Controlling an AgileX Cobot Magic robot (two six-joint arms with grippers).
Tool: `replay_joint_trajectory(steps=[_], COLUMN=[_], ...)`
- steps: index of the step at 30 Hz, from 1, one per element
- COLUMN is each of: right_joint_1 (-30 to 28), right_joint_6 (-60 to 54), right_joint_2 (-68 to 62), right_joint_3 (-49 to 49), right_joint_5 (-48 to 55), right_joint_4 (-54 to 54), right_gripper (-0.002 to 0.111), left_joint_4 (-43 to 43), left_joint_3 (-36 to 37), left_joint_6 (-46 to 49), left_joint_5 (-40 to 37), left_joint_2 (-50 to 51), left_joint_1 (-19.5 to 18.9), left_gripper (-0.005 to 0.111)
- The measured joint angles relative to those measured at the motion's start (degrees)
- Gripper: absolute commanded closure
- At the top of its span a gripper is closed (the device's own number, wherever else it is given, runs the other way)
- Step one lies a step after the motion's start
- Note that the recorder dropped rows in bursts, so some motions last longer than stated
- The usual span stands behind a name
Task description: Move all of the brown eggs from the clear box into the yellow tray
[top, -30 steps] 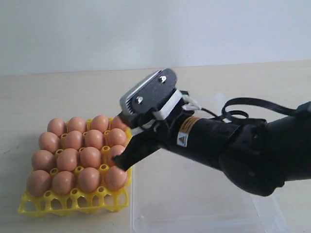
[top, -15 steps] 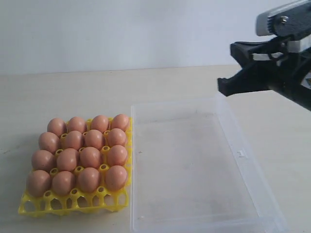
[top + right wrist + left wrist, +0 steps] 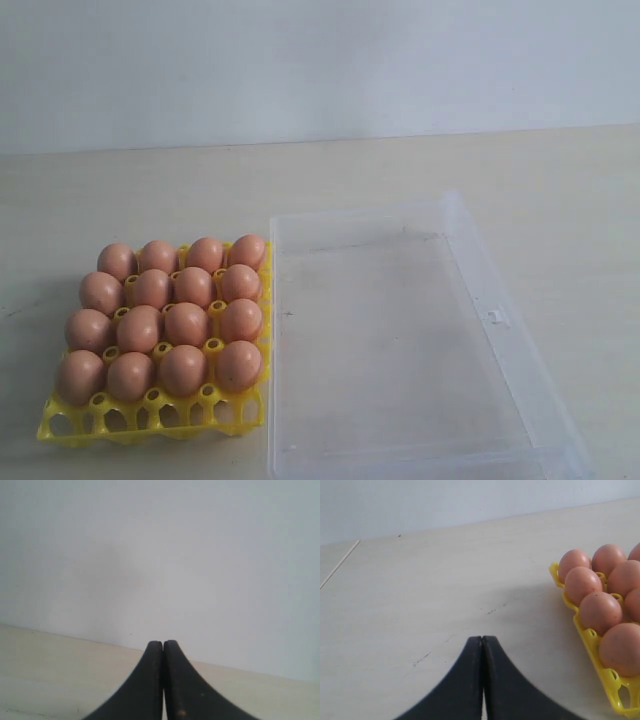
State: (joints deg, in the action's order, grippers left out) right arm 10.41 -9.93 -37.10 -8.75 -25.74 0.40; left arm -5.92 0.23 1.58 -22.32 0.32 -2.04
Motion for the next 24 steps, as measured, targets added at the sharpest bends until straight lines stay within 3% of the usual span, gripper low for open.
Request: replay_joint_trajectory(steps=[7,18,24], right_joint_1=[-2.4,-2.8,-5.6], right_joint_6=[0.0,0.0,0.0], right_joint_2=[14.3,31.9,36.6], right_joint_3=[8.2,8.5,8.5], right_joint_5=[3.8,26.3,31.6], right_joint_4=[4.0,1.3,1.2], right_gripper=[0.108,0.108,0.108], left_joint_4=[0.0,0.0,0.0], left_joint_3=[0.0,0.0,0.0], left_joint_6=[0.0,0.0,0.0], left_joint_5=[0.0,0.0,0.0], left_joint_2=[0.0,0.0,0.0], left_joint_1=[0.0,0.0,0.0], left_gripper=[0.107,0.107,0.107])
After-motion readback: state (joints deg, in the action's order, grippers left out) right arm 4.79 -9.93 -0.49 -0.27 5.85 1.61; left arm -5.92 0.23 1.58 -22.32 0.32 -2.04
